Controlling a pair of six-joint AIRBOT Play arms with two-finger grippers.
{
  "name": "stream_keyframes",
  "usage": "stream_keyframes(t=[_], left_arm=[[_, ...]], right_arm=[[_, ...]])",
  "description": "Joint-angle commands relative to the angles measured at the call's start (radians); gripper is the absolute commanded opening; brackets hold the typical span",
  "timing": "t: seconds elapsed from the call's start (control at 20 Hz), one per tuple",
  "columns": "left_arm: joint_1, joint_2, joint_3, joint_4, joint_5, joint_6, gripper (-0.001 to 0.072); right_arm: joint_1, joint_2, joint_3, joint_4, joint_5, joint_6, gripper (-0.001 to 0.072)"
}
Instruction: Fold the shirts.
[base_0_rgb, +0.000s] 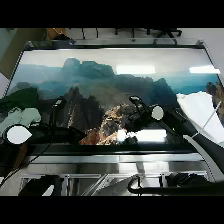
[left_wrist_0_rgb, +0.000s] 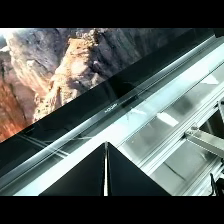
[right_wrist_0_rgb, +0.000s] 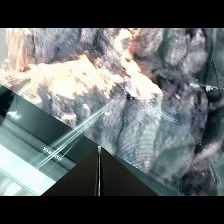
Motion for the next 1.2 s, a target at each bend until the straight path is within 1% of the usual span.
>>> stream_keyframes(t=[0.0, 0.65, 0.8, 0.9, 1.05, 1.1, 1.15], left_arm=[[-0.001, 0.0, 0.0, 0.0, 0.0, 0.0, 0.0017], [-0.001, 0.001, 0.0, 0.0, 0.001, 0.0, 0.0017], [-0.002, 0.0, 0.0, -0.001, 0.021, 0.0, 0.0017], [-0.002, 0.0, 0.0, -0.001, 0.058, 0.0, 0.0017], [-0.002, -0.002, 0.0, 0.002, 0.153, 0.0, 0.0017], [0.007, -0.002, 0.0, 0.013, 0.204, 0.003, 0.0017], [0.026, -0.002, 0.002, 0.061, 0.272, 0.005, 0.0017]], right_arm=[[0.001, 0.001, 0.0, 0.0, 0.0, 0.0, 0.0023], [0.001, 0.001, 0.0, 0.008, -0.001, 0.0, 0.0023], [0.001, 0.001, 0.0, 0.008, -0.003, 0.0, 0.0023], [0.001, -0.002, 0.0, 0.035, -0.004, 0.0, 0.0023], [0.001, -0.019, 0.0, 0.114, -0.007, 0.0, 0.0023], [0.001, -0.028, 0.0, 0.124, -0.024, 0.0, 0.0024], [0.001, -0.032, 0.0, 0.125, -0.038, 0.001, 0.0024]])
